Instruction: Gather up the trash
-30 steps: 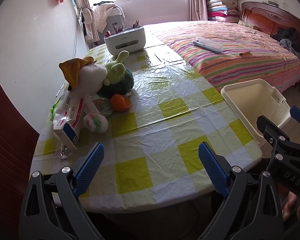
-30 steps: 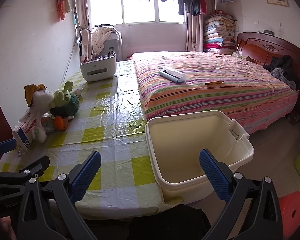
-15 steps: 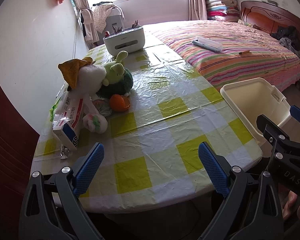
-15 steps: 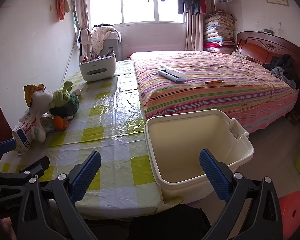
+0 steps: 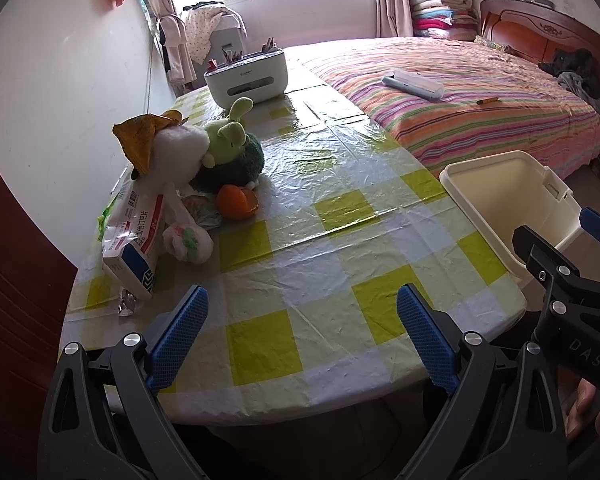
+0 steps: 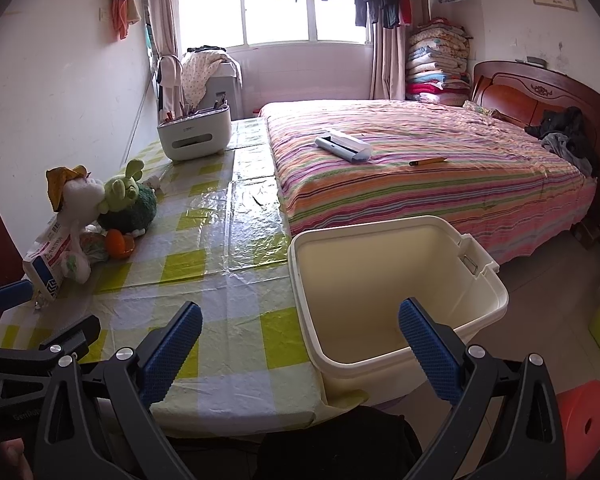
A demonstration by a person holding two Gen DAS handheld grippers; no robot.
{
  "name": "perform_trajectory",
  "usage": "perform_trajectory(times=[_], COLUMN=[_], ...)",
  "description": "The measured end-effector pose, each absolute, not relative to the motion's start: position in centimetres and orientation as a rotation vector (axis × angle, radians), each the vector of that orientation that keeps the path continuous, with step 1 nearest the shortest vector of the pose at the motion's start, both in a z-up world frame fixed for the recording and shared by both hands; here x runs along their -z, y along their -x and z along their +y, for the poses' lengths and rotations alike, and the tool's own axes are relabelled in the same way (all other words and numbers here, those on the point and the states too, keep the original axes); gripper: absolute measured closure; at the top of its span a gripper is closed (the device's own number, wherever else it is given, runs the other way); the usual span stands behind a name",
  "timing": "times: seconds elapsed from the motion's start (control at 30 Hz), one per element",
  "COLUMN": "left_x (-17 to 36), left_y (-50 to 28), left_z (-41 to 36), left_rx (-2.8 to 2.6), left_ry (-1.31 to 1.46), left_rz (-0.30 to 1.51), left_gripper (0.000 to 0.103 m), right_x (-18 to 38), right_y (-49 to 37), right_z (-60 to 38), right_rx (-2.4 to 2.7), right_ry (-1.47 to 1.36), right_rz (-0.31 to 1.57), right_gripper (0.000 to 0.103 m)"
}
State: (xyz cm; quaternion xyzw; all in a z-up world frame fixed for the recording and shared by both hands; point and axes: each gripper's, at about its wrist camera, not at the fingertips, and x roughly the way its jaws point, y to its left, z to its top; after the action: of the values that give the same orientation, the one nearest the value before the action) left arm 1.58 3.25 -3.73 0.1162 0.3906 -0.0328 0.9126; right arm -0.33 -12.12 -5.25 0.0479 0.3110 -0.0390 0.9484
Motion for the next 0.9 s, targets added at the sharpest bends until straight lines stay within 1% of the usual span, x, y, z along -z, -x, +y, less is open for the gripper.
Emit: perform_trajectory(times=[0.9], left_x=[4.23], left_y=[-1.66], left_z=[3.49], left_rx=[0.065], left_ry=[-0.237], left_rz=[0.816], left_gripper=[0.009], right_x=[5.45], right_y=[0.19], right_z=[-11.96], right_rx=[0.081], right_ry=[-0.095], right_rz=[0.644], right_gripper=[0.007])
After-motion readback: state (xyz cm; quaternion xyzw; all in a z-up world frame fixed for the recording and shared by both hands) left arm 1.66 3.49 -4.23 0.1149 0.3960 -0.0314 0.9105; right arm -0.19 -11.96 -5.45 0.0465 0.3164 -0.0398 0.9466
